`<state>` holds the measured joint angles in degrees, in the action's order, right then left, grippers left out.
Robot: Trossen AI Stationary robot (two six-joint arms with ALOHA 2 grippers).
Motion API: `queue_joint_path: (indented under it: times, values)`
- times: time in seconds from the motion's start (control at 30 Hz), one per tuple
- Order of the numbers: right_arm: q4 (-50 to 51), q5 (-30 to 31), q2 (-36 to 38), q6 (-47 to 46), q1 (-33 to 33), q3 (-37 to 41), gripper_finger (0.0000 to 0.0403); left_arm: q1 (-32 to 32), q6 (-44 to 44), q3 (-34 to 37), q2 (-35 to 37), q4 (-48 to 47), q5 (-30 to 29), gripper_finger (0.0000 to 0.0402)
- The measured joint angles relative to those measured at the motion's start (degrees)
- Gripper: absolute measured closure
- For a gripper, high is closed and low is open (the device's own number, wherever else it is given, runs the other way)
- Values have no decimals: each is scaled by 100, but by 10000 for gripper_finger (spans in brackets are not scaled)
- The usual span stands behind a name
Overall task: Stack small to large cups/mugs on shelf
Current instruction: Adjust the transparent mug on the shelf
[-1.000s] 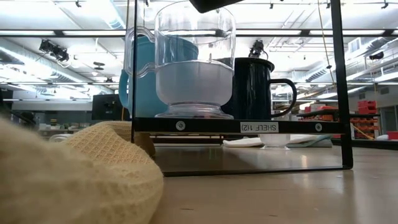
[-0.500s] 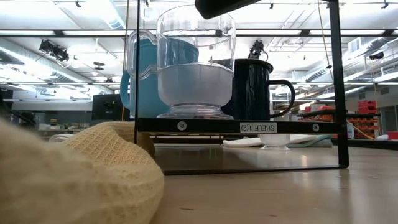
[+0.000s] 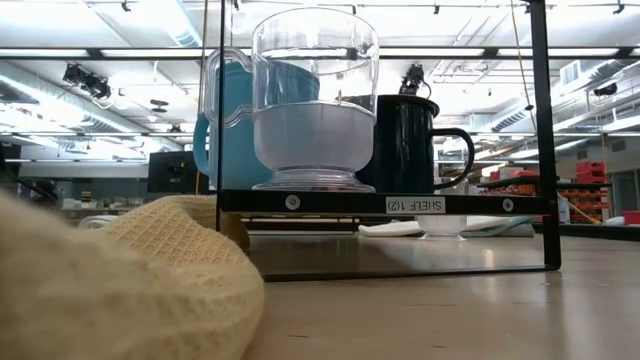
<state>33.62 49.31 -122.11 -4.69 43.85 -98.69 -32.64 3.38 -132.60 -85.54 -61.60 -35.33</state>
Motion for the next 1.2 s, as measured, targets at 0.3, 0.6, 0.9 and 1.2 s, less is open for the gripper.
queue_joint_path:
  times: [0.3, 0.6, 0.9, 1.2]
  values:
    - [171, -118, -4, 820, -132, 168, 403, 0, -18, 0, 0, -4, 0, 324]
    - [236, -113, -6, 998, -364, 173, 403, -2, -16, 0, 0, -105, 4, 328]
    - [243, -113, -11, 1054, -454, 173, 403, 0, -16, 0, 0, -140, 7, 326]
    - [283, -135, -14, 807, -468, 175, 403, 0, -88, 0, 0, -138, 7, 326]
